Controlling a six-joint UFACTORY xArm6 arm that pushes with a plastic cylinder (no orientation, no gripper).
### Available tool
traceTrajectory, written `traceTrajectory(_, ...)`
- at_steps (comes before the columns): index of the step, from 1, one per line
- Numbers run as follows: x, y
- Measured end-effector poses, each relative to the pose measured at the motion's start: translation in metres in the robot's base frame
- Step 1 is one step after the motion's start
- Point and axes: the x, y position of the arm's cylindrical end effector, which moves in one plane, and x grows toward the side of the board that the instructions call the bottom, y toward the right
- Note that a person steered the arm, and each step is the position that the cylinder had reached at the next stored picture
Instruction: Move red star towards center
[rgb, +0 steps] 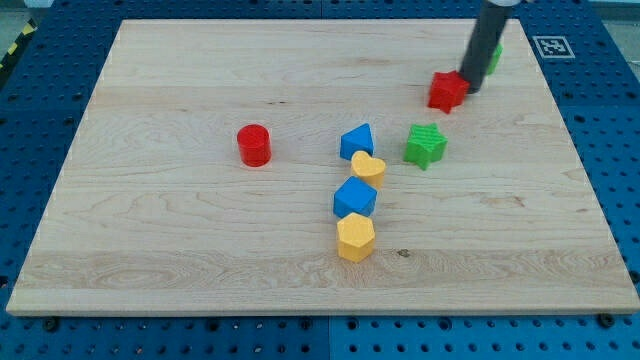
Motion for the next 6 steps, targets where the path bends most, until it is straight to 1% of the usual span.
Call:
traceTrajectory(1, 0.006, -0.035)
traceTrajectory(2, 0.008, -0.055)
traceTrajectory(3, 0.009, -0.044)
traceTrajectory(4, 0.026, -0.031)
traceTrajectory(5, 0.039, -0.026)
traceTrajectory(6, 0.041, -0.029)
